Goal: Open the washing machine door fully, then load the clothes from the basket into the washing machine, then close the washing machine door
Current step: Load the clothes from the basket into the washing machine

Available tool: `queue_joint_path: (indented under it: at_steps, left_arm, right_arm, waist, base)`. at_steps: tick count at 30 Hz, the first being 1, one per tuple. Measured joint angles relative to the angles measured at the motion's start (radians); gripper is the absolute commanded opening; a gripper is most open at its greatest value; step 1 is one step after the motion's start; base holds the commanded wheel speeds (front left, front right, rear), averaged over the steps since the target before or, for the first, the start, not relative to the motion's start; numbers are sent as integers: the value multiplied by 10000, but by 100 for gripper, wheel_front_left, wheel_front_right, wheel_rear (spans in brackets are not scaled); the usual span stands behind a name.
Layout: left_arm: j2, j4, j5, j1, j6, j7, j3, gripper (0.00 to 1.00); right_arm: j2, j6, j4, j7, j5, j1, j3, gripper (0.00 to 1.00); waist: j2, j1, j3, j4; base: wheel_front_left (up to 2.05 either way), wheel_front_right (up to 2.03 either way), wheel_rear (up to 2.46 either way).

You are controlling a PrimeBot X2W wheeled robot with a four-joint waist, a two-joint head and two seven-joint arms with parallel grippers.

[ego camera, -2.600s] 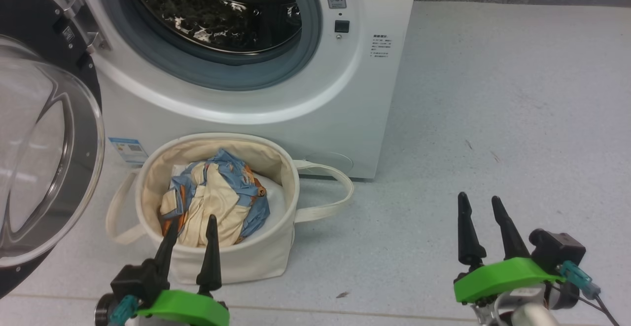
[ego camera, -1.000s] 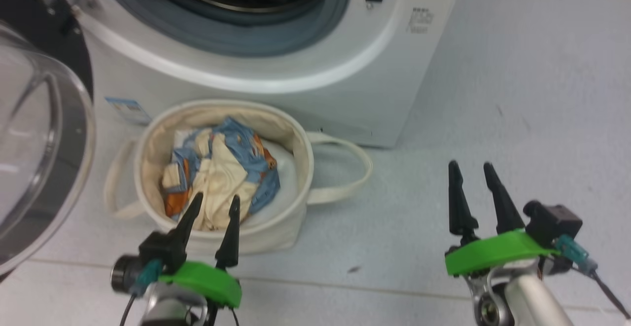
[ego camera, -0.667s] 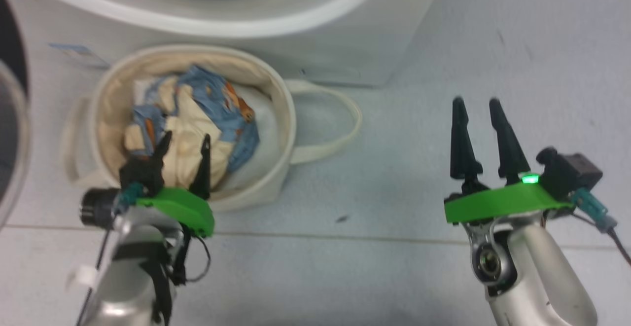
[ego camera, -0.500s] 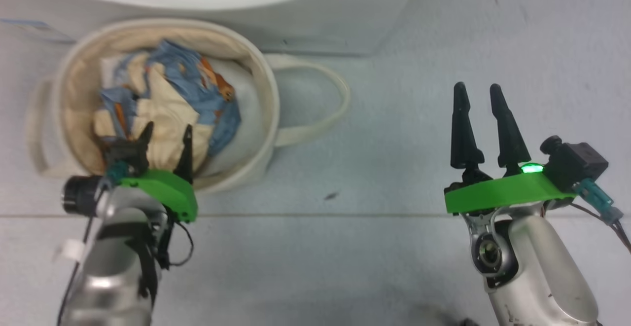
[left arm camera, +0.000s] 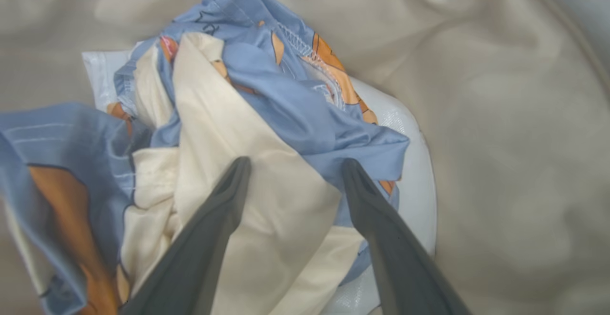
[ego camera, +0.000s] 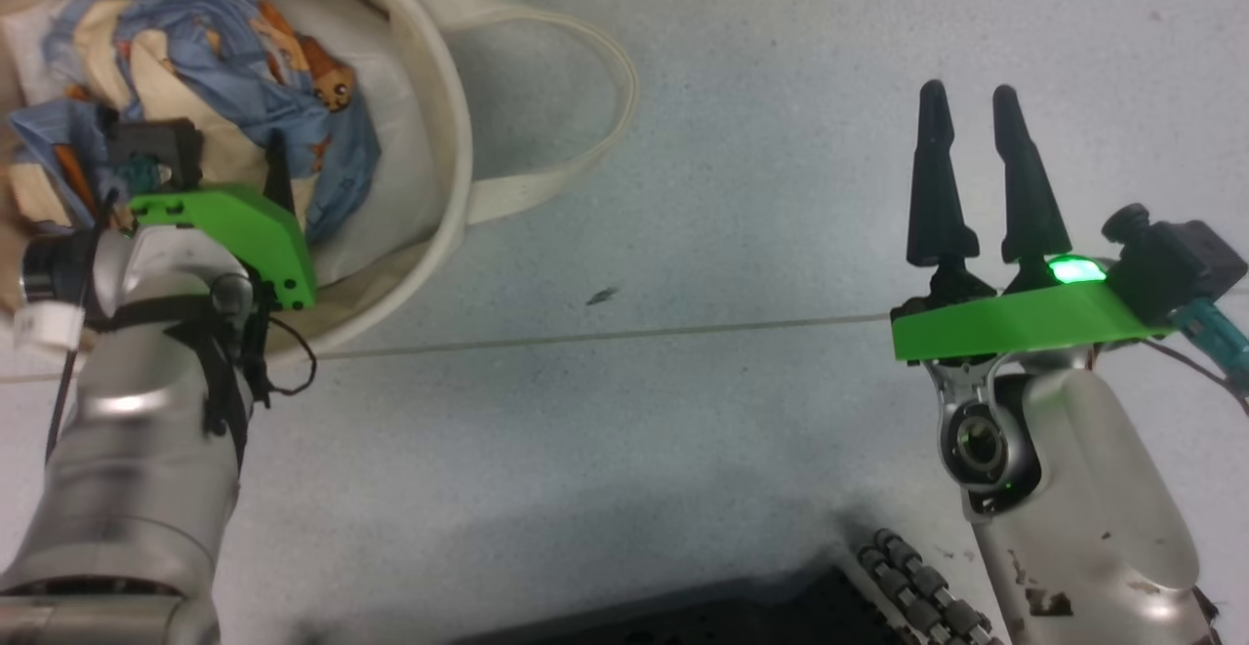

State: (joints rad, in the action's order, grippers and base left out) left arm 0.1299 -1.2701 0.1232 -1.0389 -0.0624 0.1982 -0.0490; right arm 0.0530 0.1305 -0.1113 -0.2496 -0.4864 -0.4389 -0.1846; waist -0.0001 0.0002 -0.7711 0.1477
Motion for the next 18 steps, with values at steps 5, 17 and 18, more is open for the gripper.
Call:
queue_joint_path:
  at_steps: [5,17,18]
  left_arm:
    - [157,-209,-311,-312,-802,-1216,-280,100]
    - [257,-261,-731,-1012,-1572,-2449,-790,0]
    - [251,-261,-665,-1030,-1572,-2589,-779,0]
  right_arm:
    - [0,0,132,0,12,-139,36,100]
    - [-2,0,84,0,-6,-166,-150,100]
    - [0,0,75,0,-8,-178,-159,100]
  waist:
    - [0,-2,-314,160]
    - [0,-2,-929,253]
    - [0,-1,-953,235]
  base:
    - [0,0,0]
    - [0,0,0]
    - [0,0,0]
